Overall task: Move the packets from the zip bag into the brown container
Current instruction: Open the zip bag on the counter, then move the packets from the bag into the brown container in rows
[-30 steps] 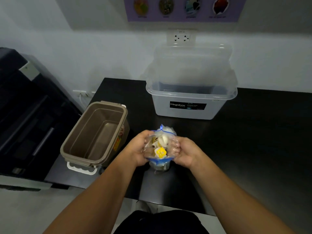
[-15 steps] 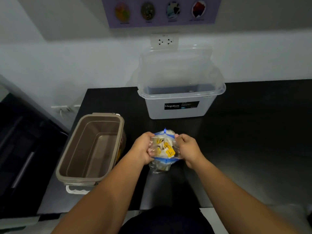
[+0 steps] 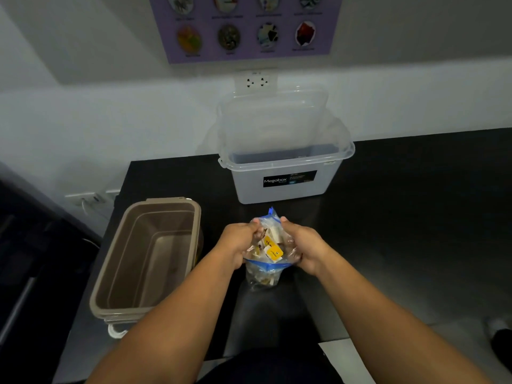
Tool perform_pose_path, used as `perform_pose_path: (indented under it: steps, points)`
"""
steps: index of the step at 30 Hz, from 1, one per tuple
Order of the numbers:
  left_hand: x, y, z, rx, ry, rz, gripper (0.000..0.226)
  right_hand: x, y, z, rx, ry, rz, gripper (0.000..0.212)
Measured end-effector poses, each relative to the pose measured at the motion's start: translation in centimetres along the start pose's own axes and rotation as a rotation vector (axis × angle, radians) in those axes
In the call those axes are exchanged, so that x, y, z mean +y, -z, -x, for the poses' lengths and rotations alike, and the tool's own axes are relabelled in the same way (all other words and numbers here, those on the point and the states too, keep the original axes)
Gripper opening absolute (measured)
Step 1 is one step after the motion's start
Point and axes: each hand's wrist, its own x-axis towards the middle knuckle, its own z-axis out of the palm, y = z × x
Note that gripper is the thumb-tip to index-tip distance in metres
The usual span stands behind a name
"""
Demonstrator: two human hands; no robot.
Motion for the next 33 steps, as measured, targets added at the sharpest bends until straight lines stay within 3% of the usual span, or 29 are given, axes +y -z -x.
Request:
perform_pose_path:
  steps: [3,7,10,13,16,19,25,33]
  points:
    - [-0.1,-0.2,0.1,-0.001,0.058,0.031,0.033,0.5,0.5,0.1,-0.054,-0.015,0.093,0.017]
    - [-0.4,-0.3,-0.4,0.083,0.005,-0.101,0.025,0.9,0.1,-0.3,-0.026,0.016,0.085,0.022]
    - [-0.1,0.4,-0.5,0.164,-0.245,-0.462,0.024,0.7,-0.5,-0.7,-0.008,0.047,0.090,0.022]
    - [0.8,1.3,0.8,0.235,-0.681,-0.750,0.029,0.3,-0.8,-0.8,-0.009,0.057,0.083,0.024]
    - [1.7,2.5,2.1,0.032,-0.923,-0.978,0.023,0.0,-0.9,-0.8,-0.032,0.058,0.083,0.024]
    - [1.9,3.3,2.3,-0.116,-0.934,-1.207,0.024,-0.1,-1.1,-0.8,-0.044,0.057,0.126,0.024]
    - [1.6,3.8,1.8,-0.091,-0.920,-1.355,0.018,-0.1,-1.6,-1.0,-0.057,0.083,0.187,0.025]
    - [2.7,4.5,1.8,0.019,-0.939,-1.063,0.010,-0.6,-2.2,-1.1,-0.068,0.088,0.201,0.025]
